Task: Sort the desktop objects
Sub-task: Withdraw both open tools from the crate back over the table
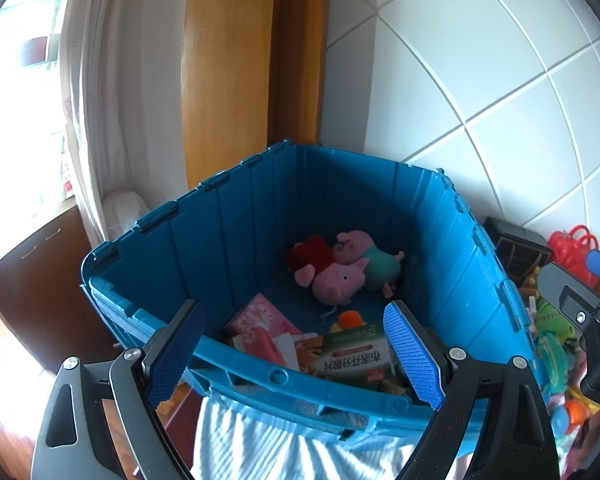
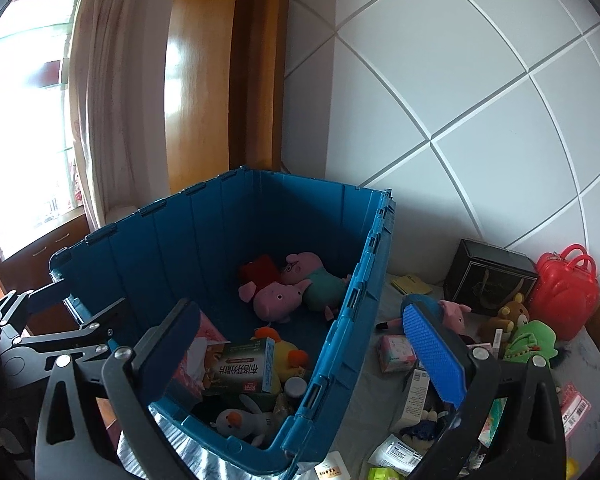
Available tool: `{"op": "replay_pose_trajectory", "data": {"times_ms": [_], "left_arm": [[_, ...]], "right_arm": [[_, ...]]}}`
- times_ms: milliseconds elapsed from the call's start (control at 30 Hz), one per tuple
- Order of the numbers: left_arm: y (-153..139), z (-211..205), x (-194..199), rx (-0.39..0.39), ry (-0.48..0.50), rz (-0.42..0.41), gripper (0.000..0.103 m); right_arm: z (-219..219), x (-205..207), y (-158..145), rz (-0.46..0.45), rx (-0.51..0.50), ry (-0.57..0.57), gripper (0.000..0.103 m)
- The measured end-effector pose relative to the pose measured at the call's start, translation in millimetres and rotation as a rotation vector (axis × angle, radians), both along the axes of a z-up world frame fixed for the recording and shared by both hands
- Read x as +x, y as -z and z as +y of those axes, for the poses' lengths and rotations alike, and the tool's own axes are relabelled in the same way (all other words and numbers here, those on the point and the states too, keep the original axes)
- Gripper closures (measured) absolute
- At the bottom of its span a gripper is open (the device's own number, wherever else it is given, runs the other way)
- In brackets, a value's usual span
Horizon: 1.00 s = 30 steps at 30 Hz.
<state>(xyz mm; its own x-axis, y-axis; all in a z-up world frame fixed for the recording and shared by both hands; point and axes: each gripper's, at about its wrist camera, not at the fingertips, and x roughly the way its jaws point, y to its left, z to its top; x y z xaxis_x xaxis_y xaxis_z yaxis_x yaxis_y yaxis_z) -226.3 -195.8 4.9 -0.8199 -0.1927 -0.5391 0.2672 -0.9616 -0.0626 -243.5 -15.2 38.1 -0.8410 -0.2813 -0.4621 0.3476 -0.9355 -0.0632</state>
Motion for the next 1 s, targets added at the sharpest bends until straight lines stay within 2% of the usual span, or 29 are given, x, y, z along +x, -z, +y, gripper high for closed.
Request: {"op": "replay_pose_trajectory", "data": {"times_ms": [267, 500, 633, 733, 867, 1000], "left_arm": [[-2.7, 28.8, 9.9, -0.024, 0.053, 0.015, 0.011], [-13.8, 86.6, 28.1, -0.043, 0.128, 0.046, 0.011], [-18.1, 137.2, 44.0, -0.046, 0.180, 0.070, 0.011], [-13.1, 183.2, 51.5, -0.062, 0.216, 0.051, 0.011], [5.9, 249.1, 56.6, -0.058, 0.276, -0.030, 0.011], [37.4, 309.7, 63.2, -0.058, 0.335, -0.118, 0.011]], "right_arm": [[30.1, 12.3, 10.7, -0.031, -0.010, 0.061, 0.000], [88.6, 35.2, 15.7, -0.040, -0.034, 0.126, 0.000], [141.6, 51.7, 20.1, -0.044, -0.048, 0.172, 0.000], [191.8, 66.8, 27.0, -0.057, -0.055, 0.215, 0.000], [269.8, 88.4, 44.4, -0.089, -0.056, 0.291, 0.000], [341.8, 104.2, 68.0, -0.154, -0.058, 0.360, 0.000]]}}
